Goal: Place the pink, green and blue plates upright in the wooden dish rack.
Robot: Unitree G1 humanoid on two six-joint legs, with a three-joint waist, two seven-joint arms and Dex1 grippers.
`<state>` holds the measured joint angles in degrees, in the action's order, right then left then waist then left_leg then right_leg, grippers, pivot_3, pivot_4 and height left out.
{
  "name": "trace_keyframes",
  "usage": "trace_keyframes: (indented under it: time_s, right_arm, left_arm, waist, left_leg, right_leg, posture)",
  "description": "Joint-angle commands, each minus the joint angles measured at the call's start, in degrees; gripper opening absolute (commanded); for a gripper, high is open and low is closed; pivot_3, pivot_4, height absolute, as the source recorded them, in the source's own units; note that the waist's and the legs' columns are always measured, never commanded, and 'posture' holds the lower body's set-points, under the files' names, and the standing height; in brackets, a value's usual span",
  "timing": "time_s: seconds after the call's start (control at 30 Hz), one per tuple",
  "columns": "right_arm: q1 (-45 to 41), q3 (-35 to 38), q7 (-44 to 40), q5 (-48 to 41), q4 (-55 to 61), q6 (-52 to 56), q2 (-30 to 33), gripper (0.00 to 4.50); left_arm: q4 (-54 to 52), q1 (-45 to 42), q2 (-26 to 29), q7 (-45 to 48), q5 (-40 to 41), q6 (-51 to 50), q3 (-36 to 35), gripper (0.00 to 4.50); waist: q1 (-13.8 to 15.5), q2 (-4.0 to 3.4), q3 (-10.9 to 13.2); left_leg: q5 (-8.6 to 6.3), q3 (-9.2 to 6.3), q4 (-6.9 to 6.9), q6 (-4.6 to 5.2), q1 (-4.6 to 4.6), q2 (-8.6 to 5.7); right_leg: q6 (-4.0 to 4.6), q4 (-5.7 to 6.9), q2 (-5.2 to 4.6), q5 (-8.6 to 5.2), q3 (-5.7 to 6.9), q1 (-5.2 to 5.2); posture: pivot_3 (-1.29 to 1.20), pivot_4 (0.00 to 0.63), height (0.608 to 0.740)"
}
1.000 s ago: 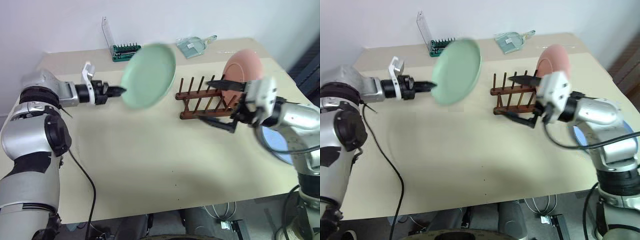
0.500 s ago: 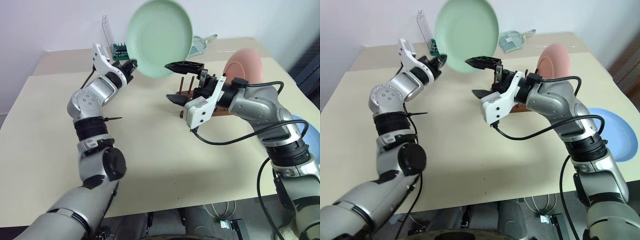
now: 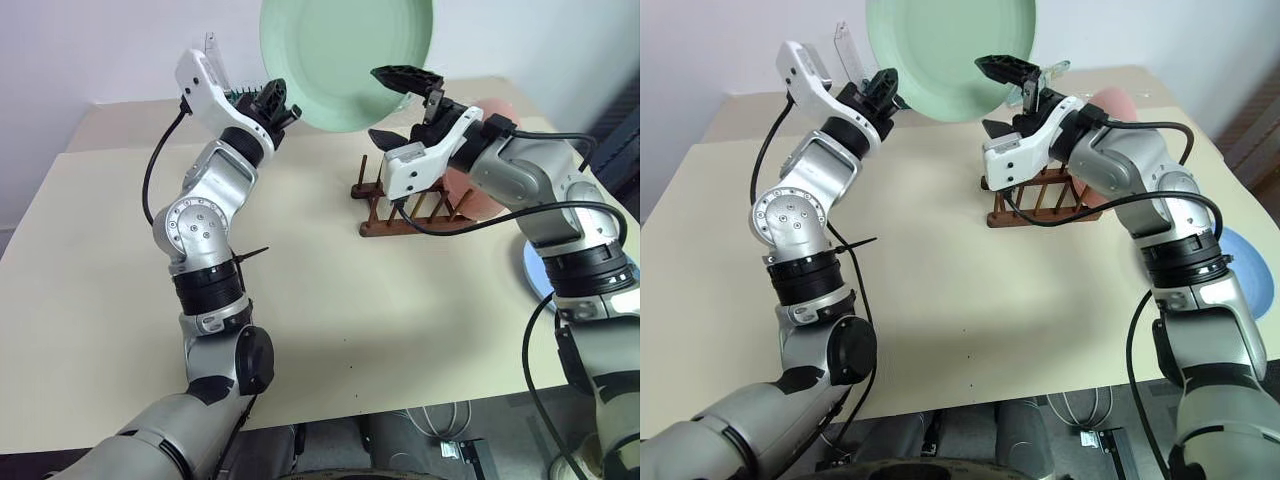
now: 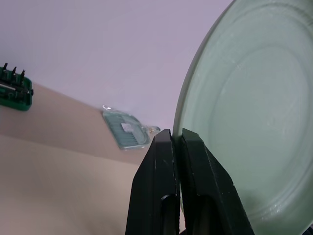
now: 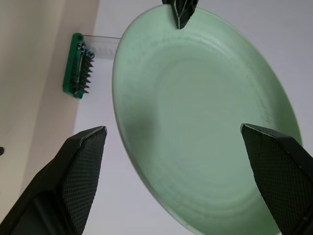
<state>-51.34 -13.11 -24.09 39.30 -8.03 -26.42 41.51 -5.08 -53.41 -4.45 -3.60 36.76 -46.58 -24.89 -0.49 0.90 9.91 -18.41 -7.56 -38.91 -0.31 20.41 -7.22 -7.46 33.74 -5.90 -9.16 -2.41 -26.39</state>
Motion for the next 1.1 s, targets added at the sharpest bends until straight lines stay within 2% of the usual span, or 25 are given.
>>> trace_keyframes:
  time_s: [0.03,0.1,0.13,0.17,0.4,0.6,0.7,0.9,0.93,1.0,1.1]
  right_arm:
    - [-0.8,0.9,1.6,0.7,0.7,1.5,-0.2,4.50]
    - [-0.6,0.8,1.0,0.2,0.4,1.7,-0.1,4.50]
    - [-0.2,0.6,0.1,-0.6,0.0,1.7,0.0,3.96]
    - [0.1,0.6,0.0,-0.8,-0.3,1.7,0.1,3.70]
    - [0.2,0.8,0.9,-0.6,-1.3,1.3,0.4,0.09]
    - [0.2,0.8,2.6,0.5,-2.1,1.0,1.1,0.03]
    - [0.4,1.0,3.4,1.3,-2.3,0.8,2.1,0.00]
    - [0.6,1.4,3.7,0.5,-2.2,1.3,3.5,0.00]
    - [0.6,1.5,3.7,0.4,-2.1,1.4,3.7,0.00]
    - [0.2,3.1,4.7,-1.5,-2.2,2.0,3.5,0.00]
    - [-0.5,8.0,5.4,-10.8,-2.5,4.3,0.4,0.00]
  left_arm:
    - [-3.7,-0.4,0.5,0.1,1.1,1.7,2.8,0.06]
    - [-3.6,-0.3,0.4,-0.2,1.6,1.8,3.1,0.06]
    - [-3.7,-0.3,0.7,0.1,1.5,2.0,3.6,0.00]
    - [-3.6,-0.3,0.5,-0.1,2.0,2.0,3.6,0.00]
    - [-3.2,-0.4,1.0,1.0,4.5,1.8,4.4,0.00]
    - [-3.0,0.5,2.8,5.0,2.6,3.7,9.4,0.00]
    - [-2.9,0.4,1.6,7.0,5.6,5.6,8.2,0.97]
    - [-1.0,0.4,3.5,7.3,8.7,4.9,6.1,4.08]
    - [-0.7,0.5,4.0,7.7,9.2,4.9,5.9,4.45]
    - [-0.9,1.2,6.6,10.9,9.4,4.9,6.7,4.45]
    - [-5.4,6.5,14.1,21.4,3.0,8.3,15.5,4.45]
  waist:
    - [0.0,0.00,0.0]
    - [-0.1,0.00,0.0]
    - [-0.1,0.00,0.0]
    - [-0.1,0.00,0.0]
    - [-0.1,0.00,0.0]
    - [-0.1,-0.03,0.0]
    - [0.1,-0.02,0.0]
    - [-0.2,-0.03,0.0]
    - [-0.3,-0.03,0.0]
    - [-0.3,-0.03,0.0]
    - [-0.4,-0.05,0.0]
  left_leg:
    - [0.00,0.00,0.00,0.00,0.00,0.00]
    - [0.00,0.01,0.00,0.00,-0.01,0.01]
    - [0.00,0.00,0.01,0.00,-0.02,0.02]
    - [0.00,0.01,0.01,0.00,-0.02,0.02]
    - [0.00,0.01,0.00,0.00,-0.01,0.03]
    - [0.00,0.03,0.02,0.00,-0.01,0.06]
    - [0.00,0.03,0.02,0.00,-0.01,0.06]
    - [0.00,0.04,0.04,0.00,-0.01,0.10]
    - [0.00,0.07,0.06,0.00,-0.01,0.13]
    - [0.00,0.08,0.07,0.00,-0.02,0.15]
    - [0.00,0.11,0.13,0.00,-0.02,0.16]
  right_leg:
    - [0.00,0.00,0.00,0.00,0.00,0.00]
    - [0.00,0.00,0.01,0.01,0.00,0.00]
    - [0.00,-0.02,0.02,0.01,0.00,0.01]
    - [0.01,-0.02,0.02,0.01,0.00,0.01]
    - [0.01,-0.03,0.02,0.02,0.00,0.01]
    - [0.04,-0.08,0.05,0.04,-0.01,0.00]
    - [0.04,-0.11,0.05,0.05,-0.01,0.03]
    - [0.03,-0.27,0.09,0.14,0.00,0.06]
    - [0.05,-0.28,0.11,0.15,-0.01,0.04]
    - [0.05,-0.28,0.13,0.15,-0.01,0.04]
    - [0.06,-0.33,0.14,0.16,-0.03,0.03]
  posture:
    - [0.00,0.150,0.740]
    - [0.00,0.150,0.740]
    - [0.00,0.150,0.740]
    - [0.00,0.150,0.740]
    - [0.00,0.150,0.740]
    - [0.00,0.150,0.740]
    - [0.00,0.150,0.740]
    - [0.00,0.150,0.740]
    - [0.00,0.150,0.740]
    - [0.00,0.150,0.740]
    - [0.00,0.150,0.740]
